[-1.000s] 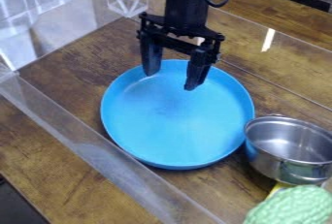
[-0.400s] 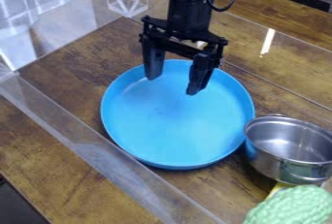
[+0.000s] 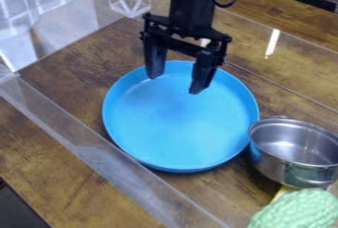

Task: Put the white object in the blue tray

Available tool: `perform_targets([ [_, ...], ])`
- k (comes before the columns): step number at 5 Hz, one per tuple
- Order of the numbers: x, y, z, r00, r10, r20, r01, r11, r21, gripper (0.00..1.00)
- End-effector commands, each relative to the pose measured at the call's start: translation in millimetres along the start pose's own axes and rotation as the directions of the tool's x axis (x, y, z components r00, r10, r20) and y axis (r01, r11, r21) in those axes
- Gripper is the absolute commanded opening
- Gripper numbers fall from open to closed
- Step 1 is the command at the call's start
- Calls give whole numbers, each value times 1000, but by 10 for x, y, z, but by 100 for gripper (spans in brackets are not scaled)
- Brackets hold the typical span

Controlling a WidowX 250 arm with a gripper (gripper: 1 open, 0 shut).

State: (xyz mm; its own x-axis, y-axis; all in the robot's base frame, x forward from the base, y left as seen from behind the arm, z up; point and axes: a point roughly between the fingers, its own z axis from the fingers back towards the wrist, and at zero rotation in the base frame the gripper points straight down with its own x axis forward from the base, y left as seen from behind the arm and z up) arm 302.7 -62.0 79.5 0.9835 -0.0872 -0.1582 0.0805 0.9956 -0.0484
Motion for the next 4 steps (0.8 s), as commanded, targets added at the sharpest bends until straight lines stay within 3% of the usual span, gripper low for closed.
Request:
perform_targets([
  [1, -16, -92, 253, 996, -29, 79, 29, 1000, -3, 100],
  [4, 124, -159, 160, 996, -42, 73, 43, 999, -12, 100],
])
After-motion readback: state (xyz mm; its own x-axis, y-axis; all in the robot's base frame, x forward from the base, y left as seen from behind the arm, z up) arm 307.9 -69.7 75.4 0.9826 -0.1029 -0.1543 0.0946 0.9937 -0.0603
